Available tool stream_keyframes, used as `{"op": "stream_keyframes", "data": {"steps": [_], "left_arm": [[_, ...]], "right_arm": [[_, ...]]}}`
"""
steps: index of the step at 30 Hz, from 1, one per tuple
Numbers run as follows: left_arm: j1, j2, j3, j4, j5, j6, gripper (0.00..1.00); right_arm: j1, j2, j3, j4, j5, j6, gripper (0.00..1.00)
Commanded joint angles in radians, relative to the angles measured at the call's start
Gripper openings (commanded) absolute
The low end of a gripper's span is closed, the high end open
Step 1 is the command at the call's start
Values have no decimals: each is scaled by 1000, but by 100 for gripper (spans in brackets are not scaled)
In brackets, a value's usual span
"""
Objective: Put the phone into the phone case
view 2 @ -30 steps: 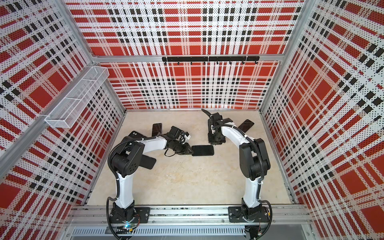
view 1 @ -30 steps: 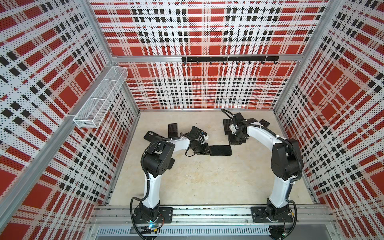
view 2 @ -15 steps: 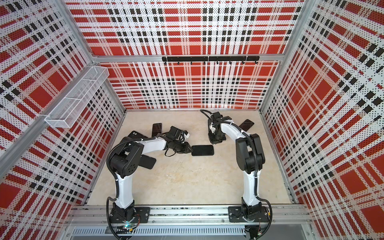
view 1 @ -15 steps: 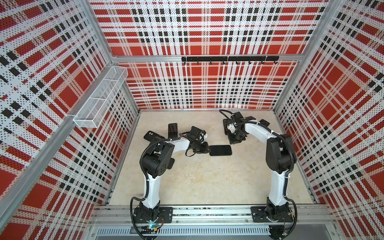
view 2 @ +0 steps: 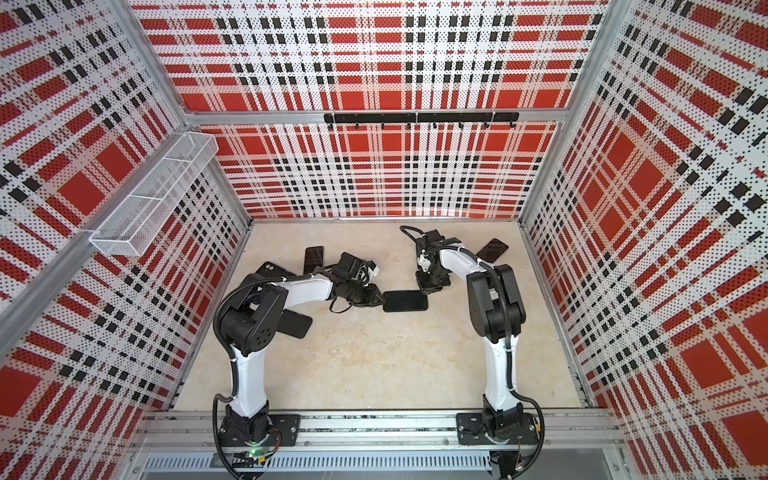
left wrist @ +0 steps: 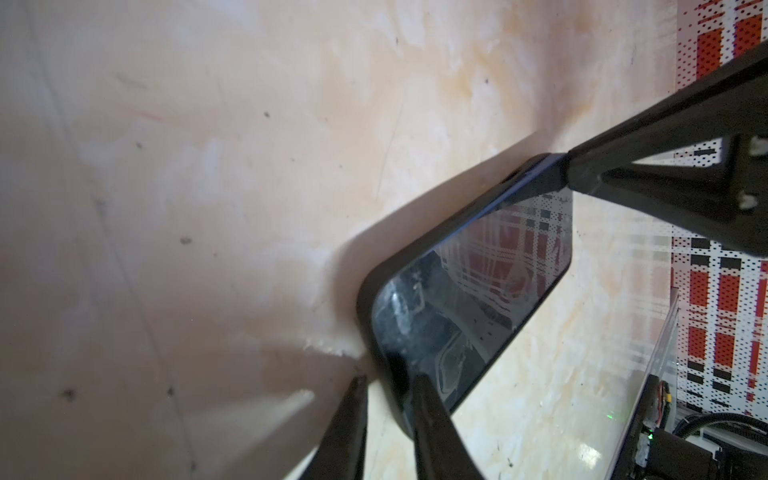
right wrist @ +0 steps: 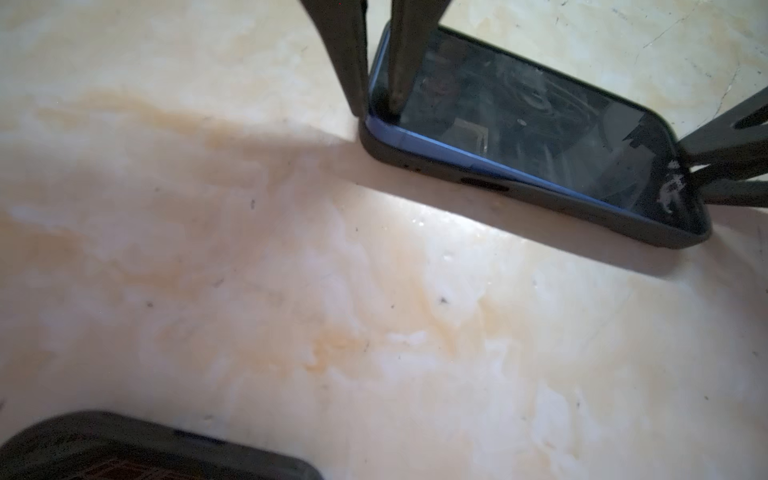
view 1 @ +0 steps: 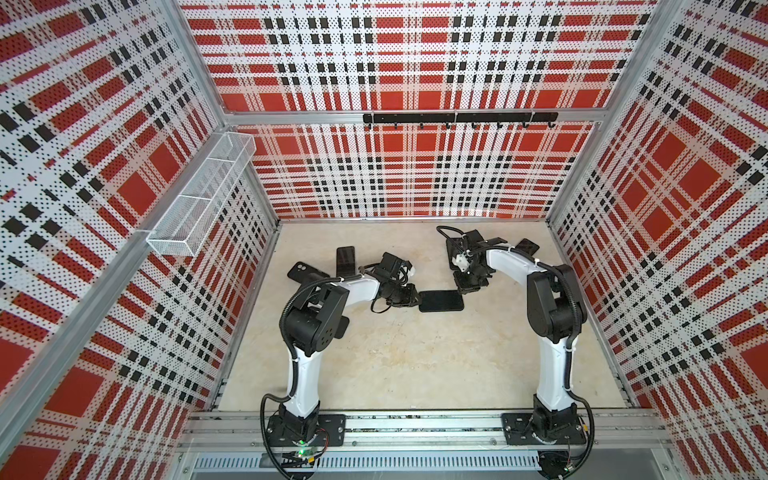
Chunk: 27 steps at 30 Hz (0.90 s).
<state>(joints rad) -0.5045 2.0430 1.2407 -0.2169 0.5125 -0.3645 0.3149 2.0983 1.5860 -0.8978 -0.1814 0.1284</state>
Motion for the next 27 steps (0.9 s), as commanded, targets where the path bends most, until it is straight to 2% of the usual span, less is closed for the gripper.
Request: {"op": "stream_keyframes", "data": {"steps": [1,8,20,27], "left_arm": [[2,43,-1,-51,-55,0,25],[-1,46,1,-55,-55,0,24],[-2,45,3,-59,-48,0,23],[-6,43,6,-59,-45,1,23]], "right_arm": [[3,62,-44,18,-22,-9,12],[38,126,-83,16,-8,14,10],[89,213,-183,78,-25,154,10],[117,305,-184,99,-33,177,10]]}}
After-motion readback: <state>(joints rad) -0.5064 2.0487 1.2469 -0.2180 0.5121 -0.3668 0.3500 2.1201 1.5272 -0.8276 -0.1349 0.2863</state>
